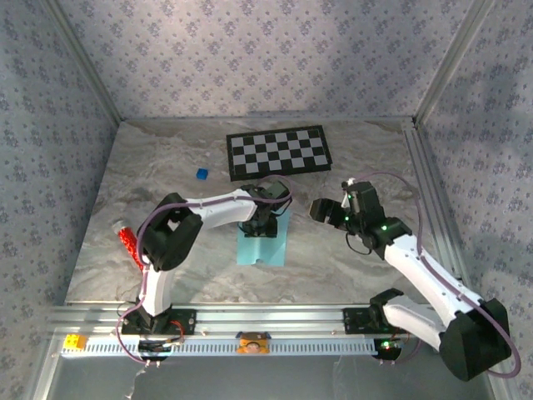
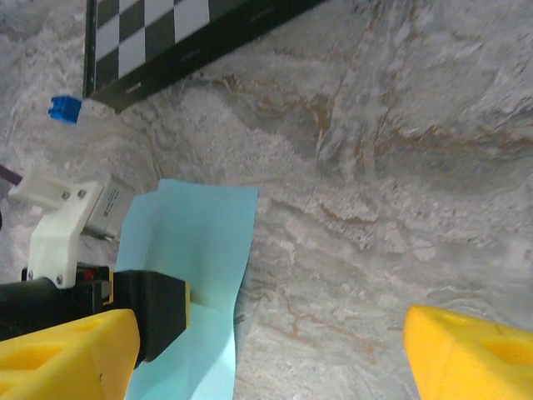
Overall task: Fold a paper plane with a square sheet of paper (pick it up from the middle)
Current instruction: First fold the square sheet of paper in half at the center of the table.
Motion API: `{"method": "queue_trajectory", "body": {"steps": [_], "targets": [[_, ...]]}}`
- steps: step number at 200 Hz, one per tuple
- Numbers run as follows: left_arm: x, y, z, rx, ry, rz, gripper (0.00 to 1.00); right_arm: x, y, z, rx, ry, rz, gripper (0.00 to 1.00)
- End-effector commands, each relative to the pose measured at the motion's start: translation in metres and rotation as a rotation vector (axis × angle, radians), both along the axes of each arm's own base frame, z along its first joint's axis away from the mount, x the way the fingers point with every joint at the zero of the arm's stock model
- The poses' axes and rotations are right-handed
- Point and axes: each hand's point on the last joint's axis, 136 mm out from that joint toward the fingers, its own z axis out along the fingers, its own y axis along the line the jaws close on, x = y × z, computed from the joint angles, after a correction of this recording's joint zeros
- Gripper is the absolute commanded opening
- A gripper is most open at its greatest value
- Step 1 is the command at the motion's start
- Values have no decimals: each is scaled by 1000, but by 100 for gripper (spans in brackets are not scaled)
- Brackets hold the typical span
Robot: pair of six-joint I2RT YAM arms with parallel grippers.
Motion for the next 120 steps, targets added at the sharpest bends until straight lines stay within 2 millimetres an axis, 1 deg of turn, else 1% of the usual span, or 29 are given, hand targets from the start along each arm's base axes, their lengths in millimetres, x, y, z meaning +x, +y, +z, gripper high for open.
{"method": "queue_trajectory", "body": {"steps": [1, 10, 25, 44, 58, 66, 86, 100, 120], "targets": [[8, -7, 26, -62, -96, -9, 44, 1, -15, -3, -52, -36, -59, 88], [10, -8, 31, -82, -124, -8, 43, 0, -18, -5, -53, -25, -63, 89], [13, -10, 42, -120, -167, 0, 40, 0, -27, -9, -73, 8, -92, 89], [17, -13, 60, -172, -213, 0, 39, -1, -32, -16, -68, 52, -104, 89], [19, -16, 72, -210, -243, 1, 38, -2, -47, -25, -102, 101, -151, 89], [20, -18, 79, -236, -257, 1, 38, -1, -51, -28, -90, 128, -162, 89], [21, -29, 96, -312, -275, -10, 38, 0, -54, -30, -22, 165, -160, 89], [22, -37, 106, -377, -280, -12, 38, 2, -49, -26, 32, 163, -136, 89], [22, -51, 117, -510, -266, -10, 39, 5, -46, -18, 63, 149, -123, 90]]}}
